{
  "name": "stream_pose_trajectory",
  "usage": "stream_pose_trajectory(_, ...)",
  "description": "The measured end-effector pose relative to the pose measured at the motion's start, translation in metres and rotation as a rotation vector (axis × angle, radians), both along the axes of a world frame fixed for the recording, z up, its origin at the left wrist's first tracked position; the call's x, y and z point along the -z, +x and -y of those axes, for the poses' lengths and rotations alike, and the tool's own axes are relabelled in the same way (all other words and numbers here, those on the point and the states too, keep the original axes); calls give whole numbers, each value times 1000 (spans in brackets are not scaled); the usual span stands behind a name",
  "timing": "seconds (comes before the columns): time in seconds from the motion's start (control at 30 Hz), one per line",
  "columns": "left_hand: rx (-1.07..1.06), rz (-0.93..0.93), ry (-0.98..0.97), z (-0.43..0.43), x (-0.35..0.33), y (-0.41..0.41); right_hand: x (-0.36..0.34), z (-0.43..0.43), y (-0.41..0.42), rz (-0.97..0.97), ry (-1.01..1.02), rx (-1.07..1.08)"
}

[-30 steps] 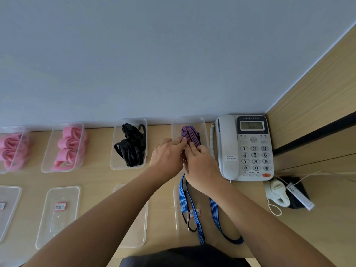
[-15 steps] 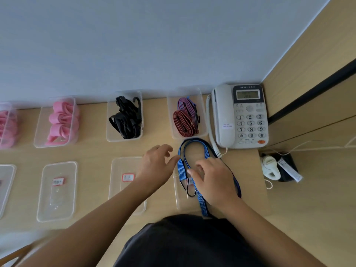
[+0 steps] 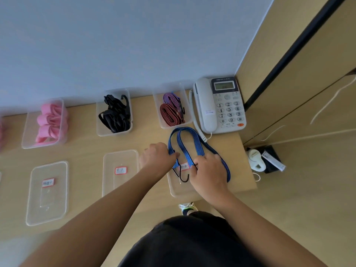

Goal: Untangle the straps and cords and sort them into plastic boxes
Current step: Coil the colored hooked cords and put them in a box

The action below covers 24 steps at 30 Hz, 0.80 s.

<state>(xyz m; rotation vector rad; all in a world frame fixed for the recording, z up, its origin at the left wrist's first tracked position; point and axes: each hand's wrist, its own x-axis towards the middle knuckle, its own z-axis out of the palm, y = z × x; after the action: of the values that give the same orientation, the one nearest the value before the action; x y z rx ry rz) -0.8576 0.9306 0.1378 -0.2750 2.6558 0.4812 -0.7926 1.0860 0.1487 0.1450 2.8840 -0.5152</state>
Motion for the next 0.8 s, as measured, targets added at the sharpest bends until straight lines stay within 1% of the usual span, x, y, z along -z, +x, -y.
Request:
stream_pose_trajectory(0.07, 4, 3, 14, -4, -4, 3, -1, -4, 9, -6, 77, 53)
stream_pose_trajectory(0.13, -14, -2, 40, -8, -8, 6, -1, -11, 16, 27, 106, 90)
stream_pose_trajectory(0.23, -24, -39, 81, -10, -18, 16, 1, -19, 27, 48, 86, 89)
stream_pose_trajectory(0.33, -35, -106, 152, -12, -31, 31, 1, -26, 38, -14, 49, 132)
stream_pose_trajectory(0.43, -57, -147, 311, -15, -50, 46, -5, -29, 53, -111, -66, 201)
stream_pose_trajectory(0.63, -82, -238, 670, -17, -105, 76, -33, -30, 93, -377, -218, 319)
stream_pose_trajectory(0.8, -23, -130, 944, -26, -144, 98, -50, -36, 144, -422, -324, 413)
